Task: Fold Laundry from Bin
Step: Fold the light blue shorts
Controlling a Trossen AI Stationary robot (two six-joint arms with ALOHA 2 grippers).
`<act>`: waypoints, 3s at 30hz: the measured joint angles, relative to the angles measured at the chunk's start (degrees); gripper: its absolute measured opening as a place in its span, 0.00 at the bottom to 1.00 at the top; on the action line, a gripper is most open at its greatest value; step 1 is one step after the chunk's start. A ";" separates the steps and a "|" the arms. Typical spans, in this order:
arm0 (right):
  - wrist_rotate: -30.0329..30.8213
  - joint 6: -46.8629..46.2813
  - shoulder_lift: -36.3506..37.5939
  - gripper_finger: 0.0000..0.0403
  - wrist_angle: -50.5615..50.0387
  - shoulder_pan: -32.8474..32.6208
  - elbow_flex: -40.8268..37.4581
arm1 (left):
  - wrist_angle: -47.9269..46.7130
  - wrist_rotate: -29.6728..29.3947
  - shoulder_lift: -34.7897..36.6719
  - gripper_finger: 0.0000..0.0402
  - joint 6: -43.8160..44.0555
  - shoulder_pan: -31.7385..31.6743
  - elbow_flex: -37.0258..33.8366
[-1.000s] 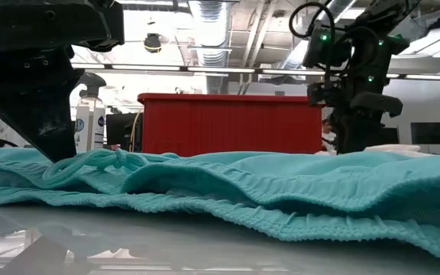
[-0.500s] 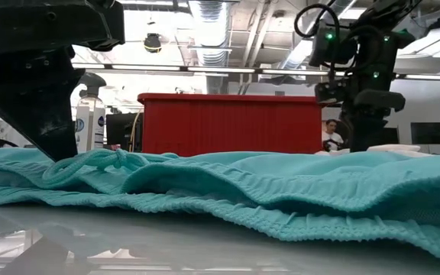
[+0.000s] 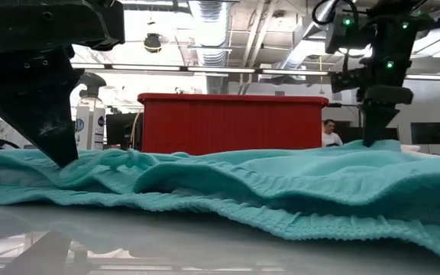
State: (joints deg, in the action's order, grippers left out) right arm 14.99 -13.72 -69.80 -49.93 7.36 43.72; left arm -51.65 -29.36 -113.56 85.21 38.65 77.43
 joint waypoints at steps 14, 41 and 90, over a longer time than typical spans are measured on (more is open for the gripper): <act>-0.24 -8.51 4.54 0.33 -1.53 -0.10 1.20 | 0.12 0.90 0.00 0.00 -0.11 0.04 -0.02; -16.17 -12.22 -12.55 0.39 26.65 -45.02 15.67 | 0.30 -1.17 0.00 0.00 -3.77 0.04 -0.02; -10.50 12.01 -42.10 0.44 16.47 -49.27 35.84 | 2.77 1.31 -0.01 0.00 -2.45 0.11 -0.02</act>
State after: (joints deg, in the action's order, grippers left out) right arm 4.49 -1.70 -111.90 -33.46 -41.91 79.57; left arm -48.88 -28.05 -113.56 82.76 38.76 77.41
